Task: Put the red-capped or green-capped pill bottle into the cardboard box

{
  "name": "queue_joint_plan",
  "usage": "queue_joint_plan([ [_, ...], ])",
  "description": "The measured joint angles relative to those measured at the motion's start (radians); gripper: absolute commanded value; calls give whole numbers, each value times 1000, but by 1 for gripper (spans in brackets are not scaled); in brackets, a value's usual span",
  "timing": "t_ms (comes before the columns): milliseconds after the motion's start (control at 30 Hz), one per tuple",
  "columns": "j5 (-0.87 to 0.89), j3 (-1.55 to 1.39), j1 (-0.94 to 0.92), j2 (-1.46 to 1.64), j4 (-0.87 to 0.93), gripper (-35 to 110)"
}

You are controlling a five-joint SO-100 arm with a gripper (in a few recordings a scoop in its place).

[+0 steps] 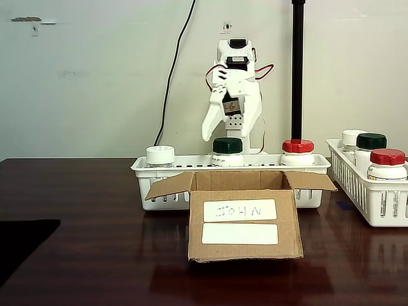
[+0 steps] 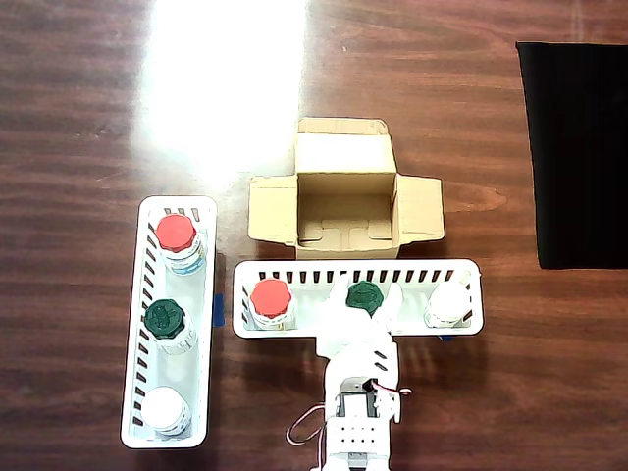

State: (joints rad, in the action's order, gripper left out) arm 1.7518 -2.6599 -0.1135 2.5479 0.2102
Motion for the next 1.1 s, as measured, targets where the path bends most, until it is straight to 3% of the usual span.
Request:
queue_joint_plan([
  [333, 29, 0, 11, -158, -152, 60],
  [1100, 77, -6, 18, -249, -175, 60],
])
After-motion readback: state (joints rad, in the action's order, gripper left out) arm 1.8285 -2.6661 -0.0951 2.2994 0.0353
